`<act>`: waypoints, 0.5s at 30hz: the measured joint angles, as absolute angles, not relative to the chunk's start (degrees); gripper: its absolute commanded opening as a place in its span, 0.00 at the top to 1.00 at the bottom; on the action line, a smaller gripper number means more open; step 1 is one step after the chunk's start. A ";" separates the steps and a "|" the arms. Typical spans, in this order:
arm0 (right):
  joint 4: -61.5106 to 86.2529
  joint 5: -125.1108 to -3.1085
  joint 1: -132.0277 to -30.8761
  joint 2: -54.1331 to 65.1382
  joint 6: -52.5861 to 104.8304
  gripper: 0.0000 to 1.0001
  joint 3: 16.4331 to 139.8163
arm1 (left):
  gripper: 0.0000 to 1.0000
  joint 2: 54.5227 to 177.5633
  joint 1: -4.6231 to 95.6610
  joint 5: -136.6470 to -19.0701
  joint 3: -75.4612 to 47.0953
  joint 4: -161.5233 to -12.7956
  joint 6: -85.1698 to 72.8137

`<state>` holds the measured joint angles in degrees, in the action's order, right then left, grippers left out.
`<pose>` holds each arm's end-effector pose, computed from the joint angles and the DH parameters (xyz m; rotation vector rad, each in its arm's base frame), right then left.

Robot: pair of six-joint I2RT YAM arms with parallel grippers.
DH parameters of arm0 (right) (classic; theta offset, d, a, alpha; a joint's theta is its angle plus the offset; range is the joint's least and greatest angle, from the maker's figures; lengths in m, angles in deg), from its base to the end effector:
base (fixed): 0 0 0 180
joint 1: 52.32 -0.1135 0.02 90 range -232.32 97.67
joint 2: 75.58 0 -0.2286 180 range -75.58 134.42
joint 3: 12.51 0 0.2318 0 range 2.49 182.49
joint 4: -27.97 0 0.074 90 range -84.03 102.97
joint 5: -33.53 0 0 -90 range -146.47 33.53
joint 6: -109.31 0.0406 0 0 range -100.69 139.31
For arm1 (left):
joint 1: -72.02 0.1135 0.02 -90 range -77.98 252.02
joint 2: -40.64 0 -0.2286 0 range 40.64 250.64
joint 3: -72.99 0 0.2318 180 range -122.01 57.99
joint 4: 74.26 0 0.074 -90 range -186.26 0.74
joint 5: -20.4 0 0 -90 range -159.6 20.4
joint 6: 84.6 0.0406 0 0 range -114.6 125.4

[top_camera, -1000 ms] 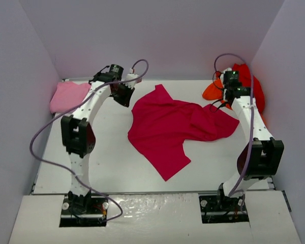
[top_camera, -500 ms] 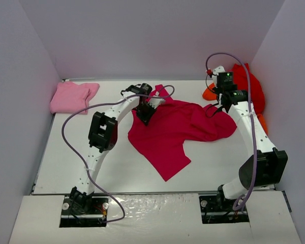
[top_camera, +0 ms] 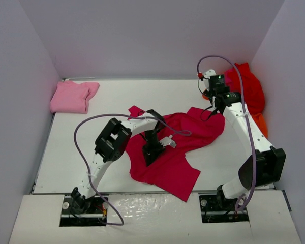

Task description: Fold and stack the t-shirts

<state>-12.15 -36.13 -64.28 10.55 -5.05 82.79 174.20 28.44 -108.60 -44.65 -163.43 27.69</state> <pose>0.3253 0.0545 0.3209 -0.4524 2.0647 -0.5037 0.2526 -0.2756 0.1137 -1.3297 -2.2801 0.8531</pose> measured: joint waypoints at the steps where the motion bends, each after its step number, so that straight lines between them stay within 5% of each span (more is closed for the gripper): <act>1: -12.15 -36.33 -64.72 10.54 -4.98 1.00 82.58 | 1.00 174.28 27.51 -109.23 -44.08 -164.16 28.40; 8: -12.15 -38.01 -65.54 10.22 -4.92 1.00 80.57 | 0.95 174.04 25.48 -107.80 -45.93 -164.55 29.89; 15: -12.09 -39.19 -65.67 10.20 -4.90 0.99 80.36 | 0.42 163.80 33.09 -95.38 -54.32 -151.06 25.66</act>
<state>-12.09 -39.19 -65.67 10.20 -4.90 80.36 163.80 33.09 -95.38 -54.32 -151.06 25.66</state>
